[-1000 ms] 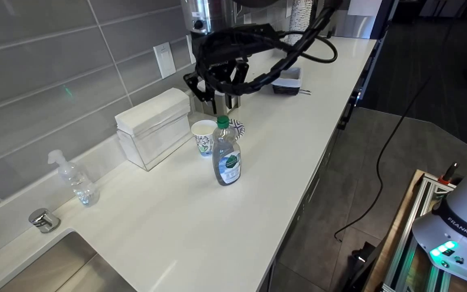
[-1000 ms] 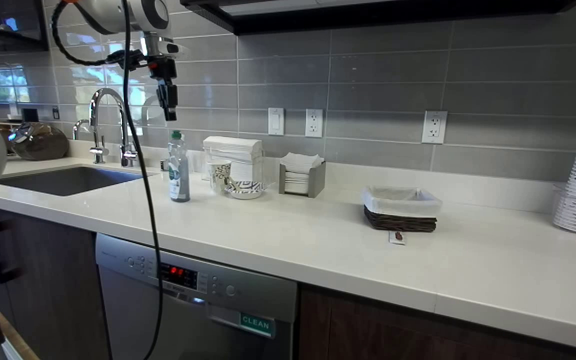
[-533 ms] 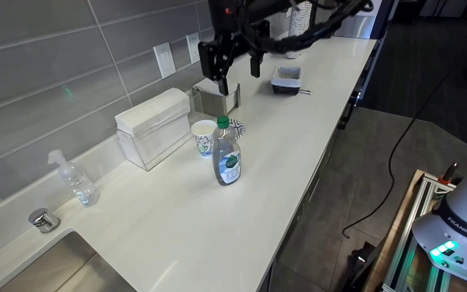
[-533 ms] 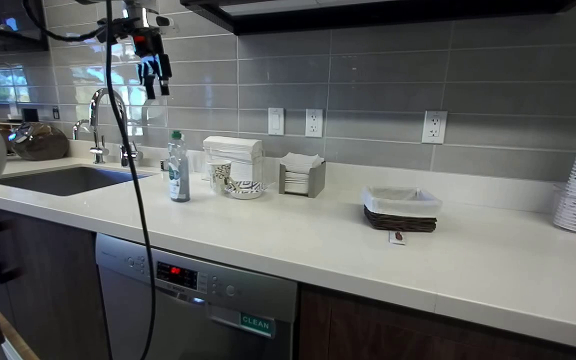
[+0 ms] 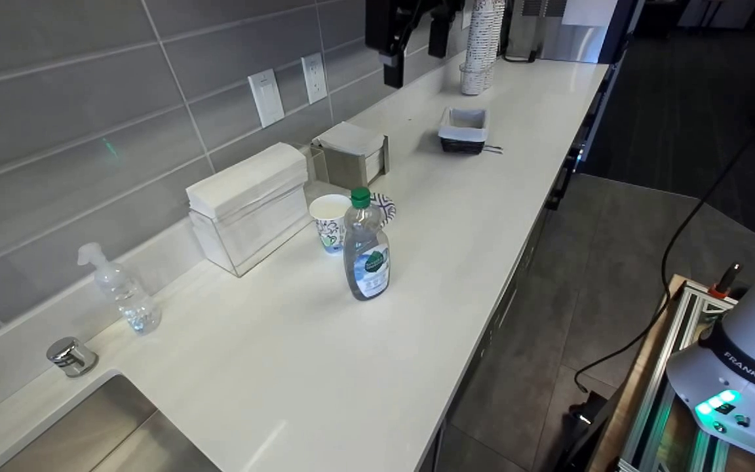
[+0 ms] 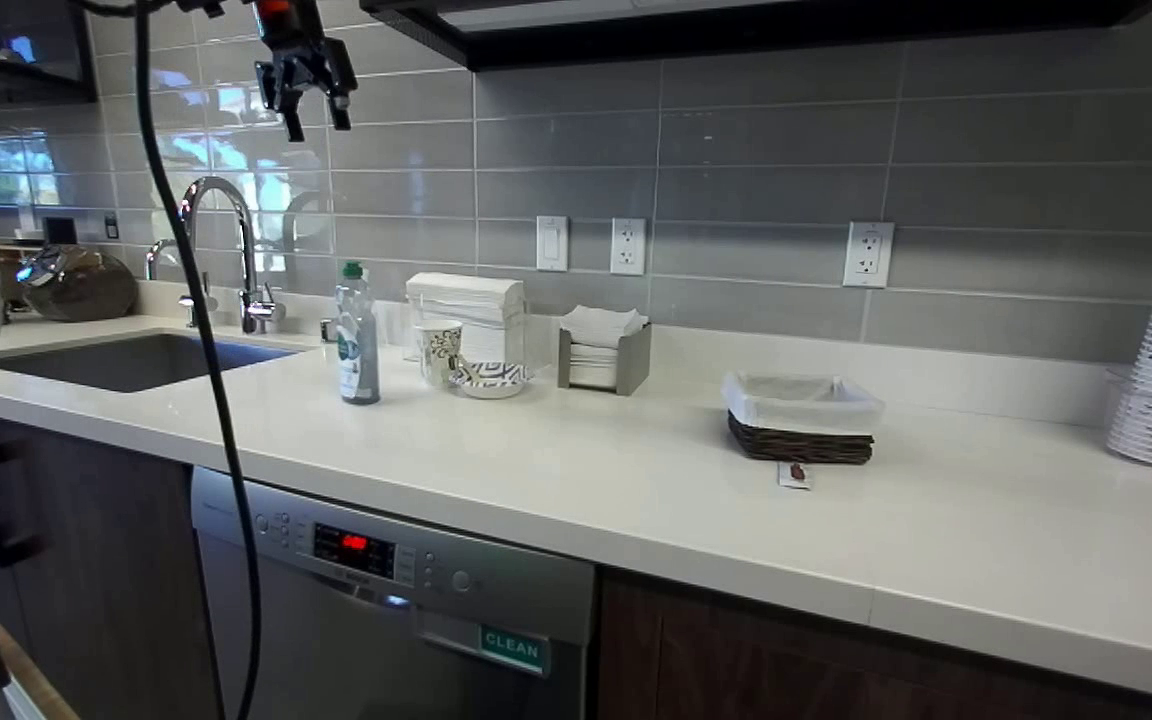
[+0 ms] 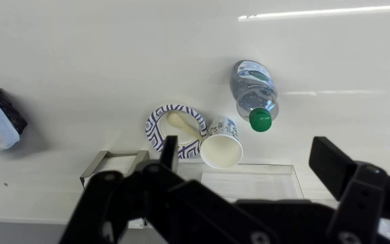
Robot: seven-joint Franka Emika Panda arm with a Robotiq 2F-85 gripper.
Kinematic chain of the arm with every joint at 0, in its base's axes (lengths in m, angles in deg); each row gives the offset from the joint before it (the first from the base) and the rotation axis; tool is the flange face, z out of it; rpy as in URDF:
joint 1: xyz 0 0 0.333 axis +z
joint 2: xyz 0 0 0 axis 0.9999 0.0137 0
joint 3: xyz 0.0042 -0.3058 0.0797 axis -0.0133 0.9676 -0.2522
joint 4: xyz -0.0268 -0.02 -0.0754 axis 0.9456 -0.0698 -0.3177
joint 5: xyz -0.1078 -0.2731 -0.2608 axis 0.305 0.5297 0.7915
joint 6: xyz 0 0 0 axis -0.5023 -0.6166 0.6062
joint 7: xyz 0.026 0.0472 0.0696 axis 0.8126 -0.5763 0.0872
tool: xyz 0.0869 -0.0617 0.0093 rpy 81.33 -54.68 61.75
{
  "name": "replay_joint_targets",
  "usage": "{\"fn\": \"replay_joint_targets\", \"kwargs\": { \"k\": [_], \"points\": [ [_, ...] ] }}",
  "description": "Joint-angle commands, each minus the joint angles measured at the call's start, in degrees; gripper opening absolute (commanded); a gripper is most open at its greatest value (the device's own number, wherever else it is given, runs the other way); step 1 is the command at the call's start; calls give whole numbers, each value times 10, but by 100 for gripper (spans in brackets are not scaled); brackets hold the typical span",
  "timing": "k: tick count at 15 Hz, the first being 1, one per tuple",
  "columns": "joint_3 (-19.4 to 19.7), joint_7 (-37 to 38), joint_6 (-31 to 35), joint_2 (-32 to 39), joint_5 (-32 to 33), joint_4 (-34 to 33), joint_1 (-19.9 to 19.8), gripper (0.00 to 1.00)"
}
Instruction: Close the soap bottle
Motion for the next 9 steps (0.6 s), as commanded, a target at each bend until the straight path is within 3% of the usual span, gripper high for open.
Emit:
{"fn": "replay_joint_targets", "kwargs": {
  "k": [1,2,9],
  "points": [
    [16,-52,43,-55,-58,51,-19,100],
    [-4,-24,10,-19,-24,8,-21,100],
    [4,-43,27,-41,-46,30,-29,100]
  ]
}}
